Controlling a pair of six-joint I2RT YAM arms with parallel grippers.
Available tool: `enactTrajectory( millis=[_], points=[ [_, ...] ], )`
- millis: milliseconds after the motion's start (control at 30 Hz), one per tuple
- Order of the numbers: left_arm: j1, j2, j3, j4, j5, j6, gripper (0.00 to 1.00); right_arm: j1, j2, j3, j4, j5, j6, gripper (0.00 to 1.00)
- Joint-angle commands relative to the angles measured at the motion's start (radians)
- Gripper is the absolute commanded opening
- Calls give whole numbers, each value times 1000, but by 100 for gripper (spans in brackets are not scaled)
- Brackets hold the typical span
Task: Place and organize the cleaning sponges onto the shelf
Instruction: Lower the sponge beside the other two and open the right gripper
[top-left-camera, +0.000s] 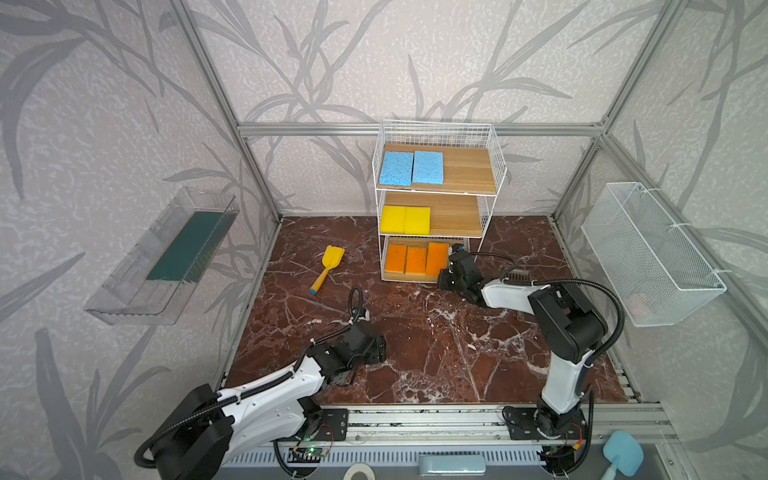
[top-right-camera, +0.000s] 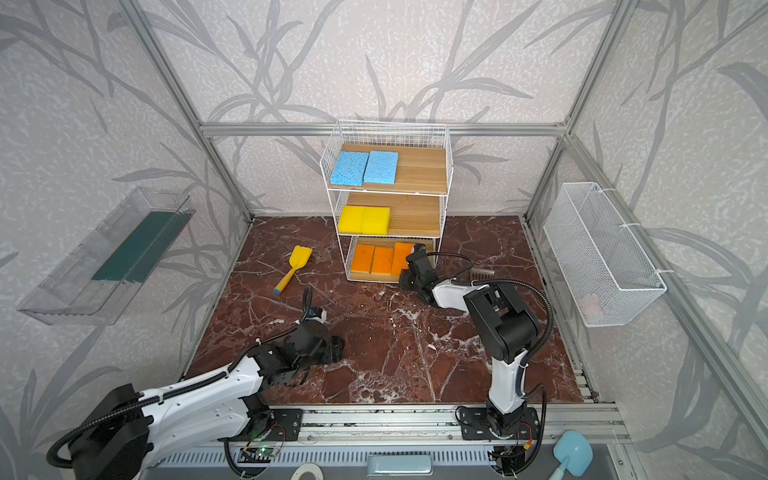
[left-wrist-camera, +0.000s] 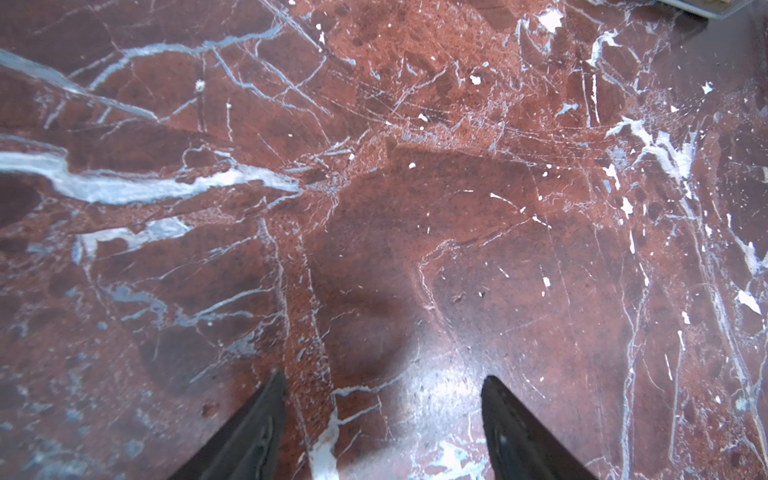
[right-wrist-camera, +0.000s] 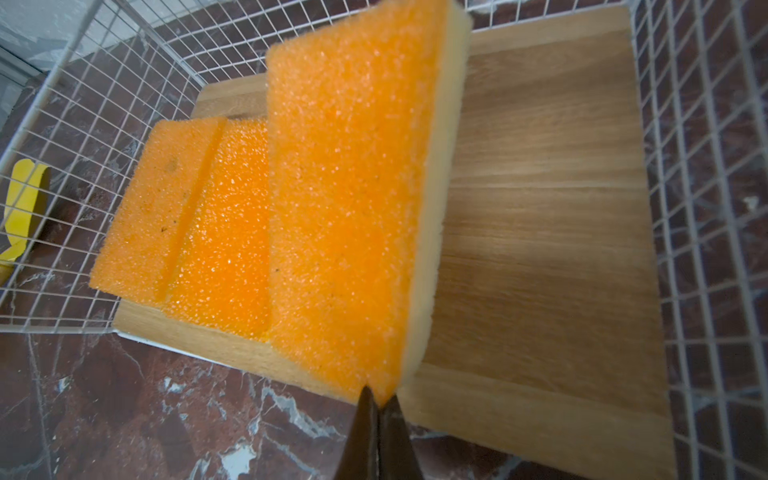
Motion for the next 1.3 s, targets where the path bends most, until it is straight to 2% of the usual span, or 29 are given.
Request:
enactTrajectory(
  millis=[0,467,567,767,1267],
  points=[
    [6,-13,16,-20,-10,-12,76,-18,21,38,-65,-48,8,1],
    [7,-11,16,-18,-8,-13,76,-36,53,87,-98,-110,0,6],
    [8,-17,13,-22,-9,-13,76,-37,52,91,-111,-98,-5,13],
    [9,-19,13,-23,-12,-12,76,-36,40,92,-124,-82,-13,36],
    [9,6,17,-5,-5,-12,76,-37,-22,41,-123,-73,-31,62]
  ],
)
